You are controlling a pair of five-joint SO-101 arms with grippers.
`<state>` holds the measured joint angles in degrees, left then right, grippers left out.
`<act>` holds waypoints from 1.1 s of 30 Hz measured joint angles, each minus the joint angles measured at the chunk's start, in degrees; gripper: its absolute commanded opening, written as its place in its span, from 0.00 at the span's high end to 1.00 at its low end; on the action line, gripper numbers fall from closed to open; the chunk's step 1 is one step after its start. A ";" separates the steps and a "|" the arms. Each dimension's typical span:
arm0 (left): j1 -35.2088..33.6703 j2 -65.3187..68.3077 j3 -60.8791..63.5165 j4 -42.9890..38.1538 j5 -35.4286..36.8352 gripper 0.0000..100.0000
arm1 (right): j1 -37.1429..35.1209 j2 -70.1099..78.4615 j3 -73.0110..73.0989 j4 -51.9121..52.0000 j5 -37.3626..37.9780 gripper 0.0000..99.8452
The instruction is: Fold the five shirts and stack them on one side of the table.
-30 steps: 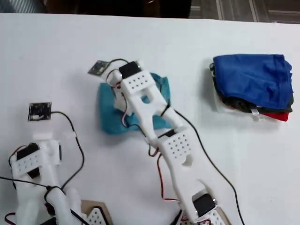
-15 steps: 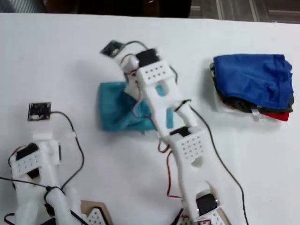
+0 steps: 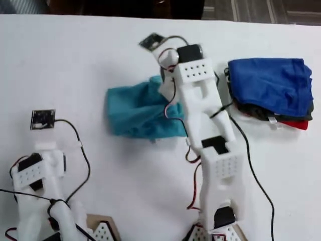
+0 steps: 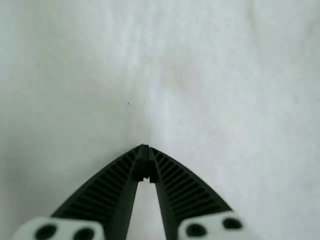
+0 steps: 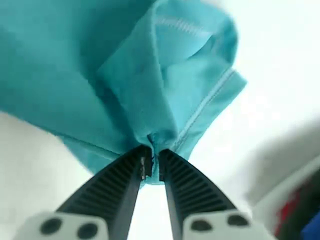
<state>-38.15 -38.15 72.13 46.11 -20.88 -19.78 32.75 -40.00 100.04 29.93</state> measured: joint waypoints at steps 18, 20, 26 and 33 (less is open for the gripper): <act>0.00 0.00 0.00 0.00 0.00 0.97 | 0.00 -13.54 22.86 -2.73 0.00 0.83; 0.00 0.00 0.00 0.00 0.00 0.97 | 0.00 -13.89 22.68 -2.90 0.35 0.82; 0.00 0.00 0.00 0.00 0.00 0.97 | 0.00 -21.54 14.51 -2.73 2.90 0.86; 0.00 0.00 0.00 0.00 0.00 0.97 | -3.52 -24.70 10.90 -9.32 1.85 0.98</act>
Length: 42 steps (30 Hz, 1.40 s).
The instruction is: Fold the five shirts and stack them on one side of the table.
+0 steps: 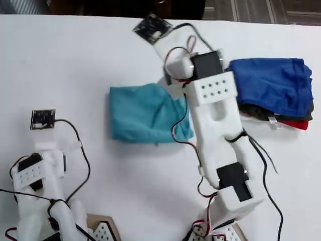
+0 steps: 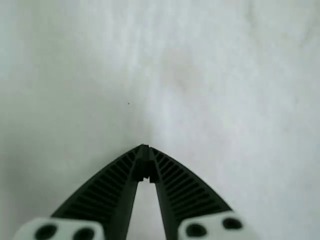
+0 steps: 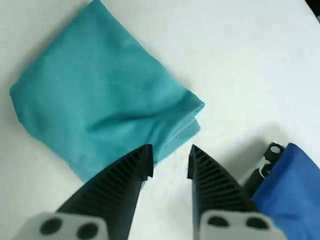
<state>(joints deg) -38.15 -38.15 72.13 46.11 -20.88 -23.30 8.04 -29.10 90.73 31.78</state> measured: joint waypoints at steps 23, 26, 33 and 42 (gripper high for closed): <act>0.00 0.00 0.00 0.00 0.00 0.97 | 11.08 31.82 -16.09 -2.37 -2.73 0.98; 0.00 0.00 0.00 0.00 0.00 0.97 | 10.55 31.82 -20.13 -2.55 -3.08 0.98; 0.00 0.00 0.00 0.00 0.00 0.97 | 5.19 38.68 -21.80 -8.44 -3.08 0.98; 0.00 0.00 0.00 0.00 0.00 0.97 | 6.95 44.92 -22.33 -10.46 -3.08 0.98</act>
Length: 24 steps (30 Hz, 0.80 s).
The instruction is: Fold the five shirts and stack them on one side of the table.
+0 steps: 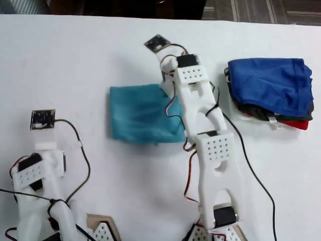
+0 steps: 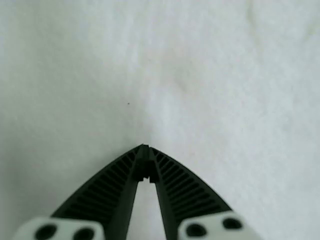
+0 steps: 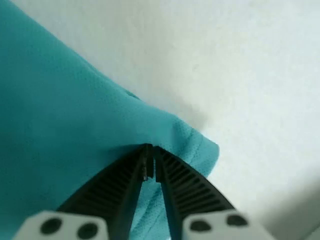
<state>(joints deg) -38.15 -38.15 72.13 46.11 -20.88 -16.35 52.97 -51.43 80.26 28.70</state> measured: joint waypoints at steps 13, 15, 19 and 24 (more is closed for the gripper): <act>2.81 0.00 -4.48 3.16 0.00 0.97 | 2.02 -9.58 -11.08 17.76 0.00 0.98; 5.19 0.00 -8.18 6.15 1.41 0.97 | 2.02 -11.69 -11.43 19.25 0.00 0.98; 10.37 0.00 -17.05 11.69 4.75 0.97 | 1.85 -17.05 -9.49 19.69 0.00 0.98; 17.85 3.16 -28.40 14.68 8.44 0.97 | 0.18 -28.66 3.52 19.78 -2.46 0.98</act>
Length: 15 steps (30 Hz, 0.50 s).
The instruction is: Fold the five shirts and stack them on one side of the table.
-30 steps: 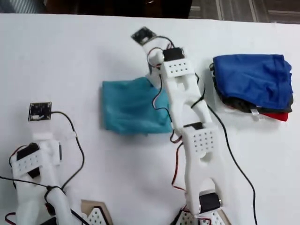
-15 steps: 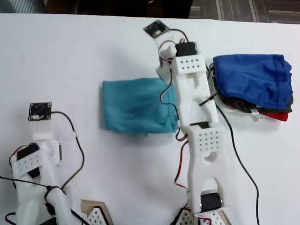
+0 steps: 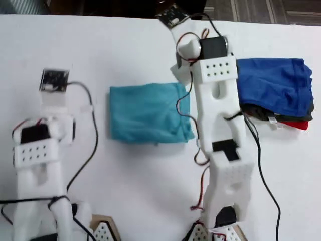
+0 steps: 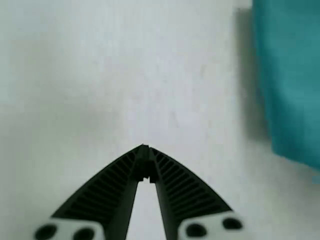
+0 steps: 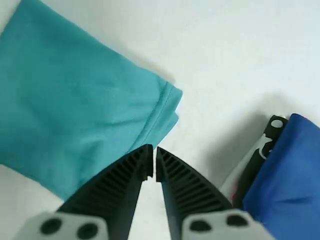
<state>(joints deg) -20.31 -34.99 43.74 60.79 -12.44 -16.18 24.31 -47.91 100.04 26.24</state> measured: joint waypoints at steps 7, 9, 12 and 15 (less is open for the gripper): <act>6.07 21.45 -17.05 1.93 7.03 0.97 | -3.69 -22.86 32.00 -4.84 -4.31 0.98; 8.00 28.48 -22.95 3.16 8.79 0.97 | -3.43 -28.48 42.11 -9.93 -4.40 0.98; 11.08 38.15 -32.62 5.71 12.04 0.97 | -3.43 -35.25 57.67 -18.29 -4.57 0.98; 13.80 46.42 -42.37 9.05 15.65 0.97 | -3.60 -40.26 71.21 -26.29 -4.57 0.98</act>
<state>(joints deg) -6.51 11.43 1.36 69.85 3.21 -19.78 -15.96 23.30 73.76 21.67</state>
